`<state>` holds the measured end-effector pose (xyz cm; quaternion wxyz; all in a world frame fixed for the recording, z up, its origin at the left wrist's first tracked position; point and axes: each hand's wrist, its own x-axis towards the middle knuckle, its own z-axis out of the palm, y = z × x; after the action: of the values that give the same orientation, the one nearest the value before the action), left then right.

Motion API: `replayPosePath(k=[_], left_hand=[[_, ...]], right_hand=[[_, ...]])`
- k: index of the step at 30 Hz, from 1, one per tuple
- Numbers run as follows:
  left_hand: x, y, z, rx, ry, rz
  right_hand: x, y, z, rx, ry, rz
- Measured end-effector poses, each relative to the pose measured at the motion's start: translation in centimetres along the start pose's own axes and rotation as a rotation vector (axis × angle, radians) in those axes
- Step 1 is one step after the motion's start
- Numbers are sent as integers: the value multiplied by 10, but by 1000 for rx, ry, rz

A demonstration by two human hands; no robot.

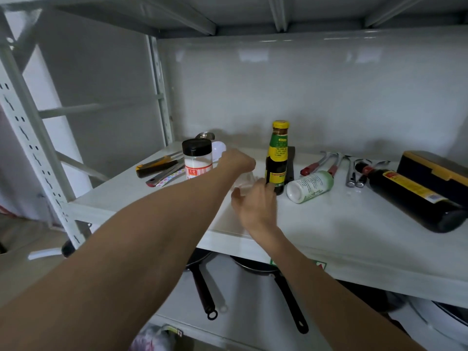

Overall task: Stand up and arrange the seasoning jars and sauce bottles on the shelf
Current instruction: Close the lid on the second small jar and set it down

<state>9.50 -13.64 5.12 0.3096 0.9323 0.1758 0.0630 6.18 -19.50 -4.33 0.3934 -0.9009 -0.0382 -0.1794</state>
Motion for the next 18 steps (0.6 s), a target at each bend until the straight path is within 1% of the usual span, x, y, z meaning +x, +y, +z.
replayPosePath(k=[3,5,9,11,14,18], left_hand=[[5,-4,6,-67,-165,-96],[9,-5,8,-135,-221,-160],[15,-6,8,-202,-148,-140],[12,-6,5,-281,-136,-133],[15,-13,8,-423,-107,-109],[-1,-30,13,-503,-47,-91]], right_hand=[[-4,3,7,-5,-4,4],[-1,3,7,61,5,23],[5,4,8,191,-18,87],[9,6,8,277,-45,157],[5,10,7,401,-73,205],[-13,16,7,411,-112,209]])
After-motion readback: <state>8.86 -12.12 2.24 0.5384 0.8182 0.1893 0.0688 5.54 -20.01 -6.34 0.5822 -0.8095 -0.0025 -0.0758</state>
